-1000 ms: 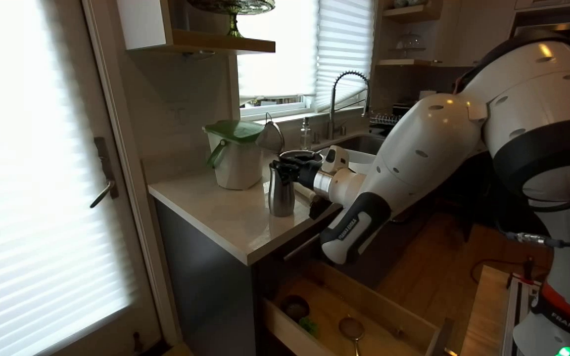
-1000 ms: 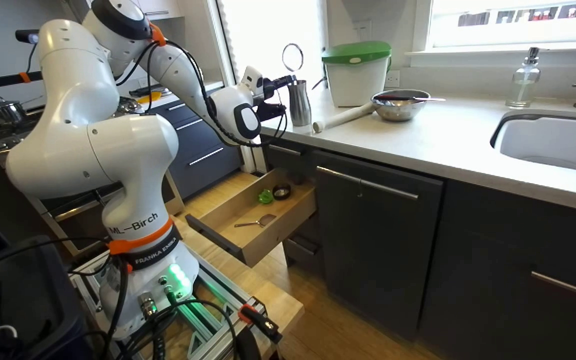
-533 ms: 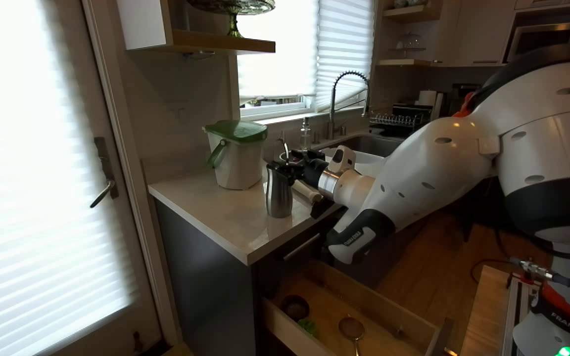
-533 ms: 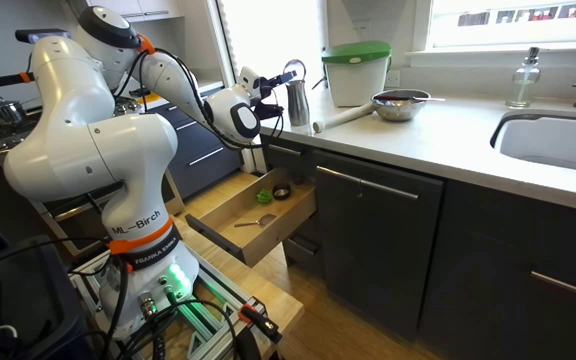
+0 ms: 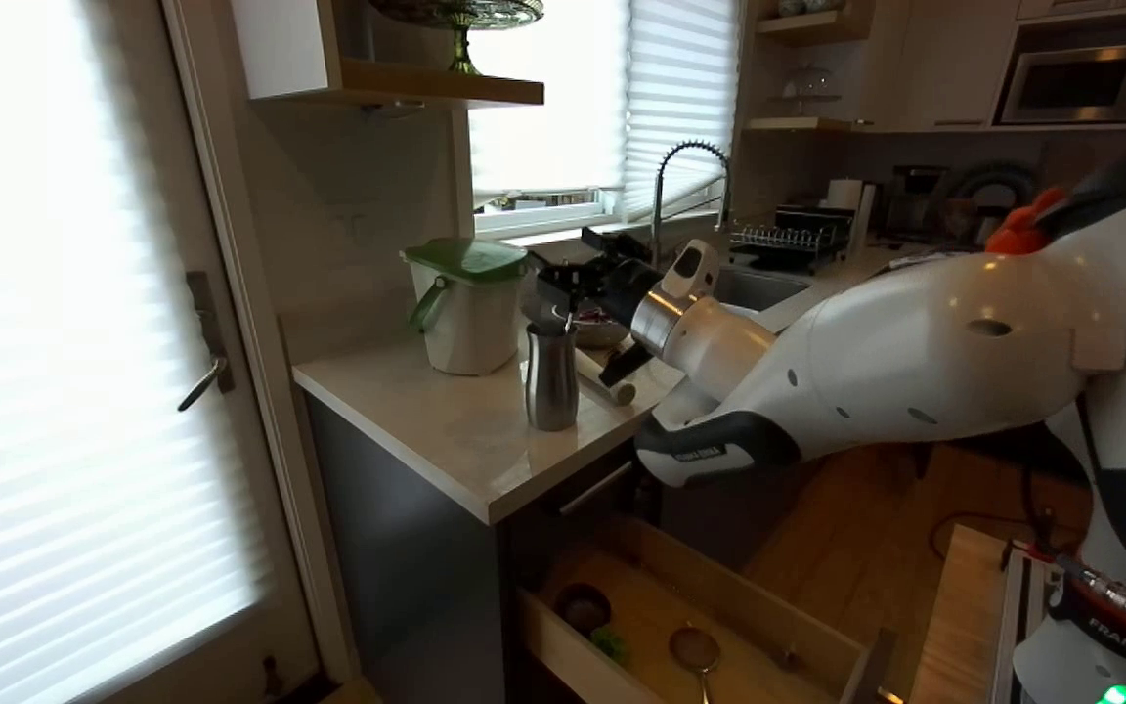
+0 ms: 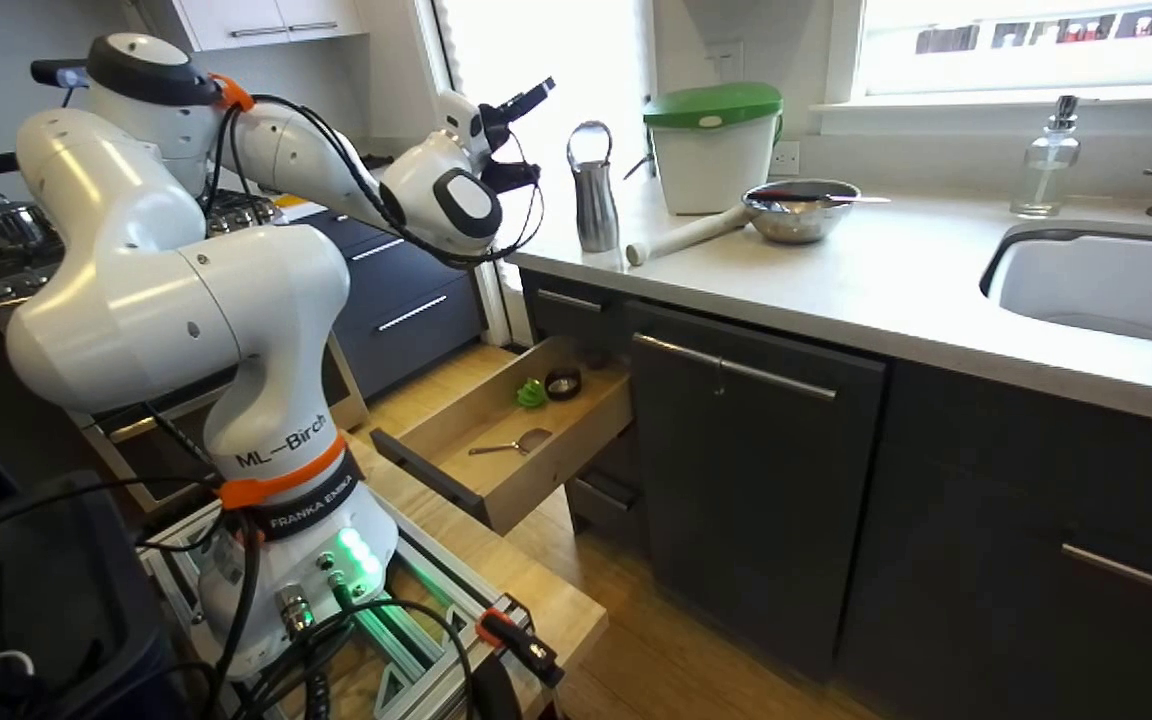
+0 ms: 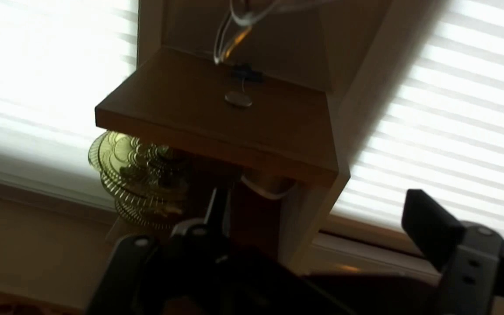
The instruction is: Take the strainer out of the drawer and put it in the silver cup
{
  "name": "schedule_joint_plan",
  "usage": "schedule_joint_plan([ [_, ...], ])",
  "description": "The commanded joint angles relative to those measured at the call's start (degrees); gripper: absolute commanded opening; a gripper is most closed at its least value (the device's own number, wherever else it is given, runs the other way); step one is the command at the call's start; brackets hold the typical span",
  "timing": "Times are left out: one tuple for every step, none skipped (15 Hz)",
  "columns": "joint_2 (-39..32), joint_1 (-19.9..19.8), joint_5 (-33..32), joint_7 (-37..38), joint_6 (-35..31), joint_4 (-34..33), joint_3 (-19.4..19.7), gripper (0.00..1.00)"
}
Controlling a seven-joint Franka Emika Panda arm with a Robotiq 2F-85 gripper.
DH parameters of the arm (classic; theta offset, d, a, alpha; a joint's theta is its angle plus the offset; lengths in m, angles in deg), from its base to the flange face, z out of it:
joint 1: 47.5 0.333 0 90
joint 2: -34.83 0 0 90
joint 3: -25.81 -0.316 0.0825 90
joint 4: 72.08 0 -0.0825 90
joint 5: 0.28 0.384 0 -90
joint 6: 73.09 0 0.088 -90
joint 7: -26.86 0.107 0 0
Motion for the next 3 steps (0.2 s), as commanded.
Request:
schedule_joint_plan([
  [-6.4, 7.1, -3.0, 7.6, -0.3, 2.7, 10.0, 1.0],
  [-7.3, 8.0, -6.1, 9.1, -0.3, 2.6, 11.4, 1.0],
  [-3.0, 5.5, -2.6, 3.6, 0.0, 0.5, 8.3, 1.0],
])
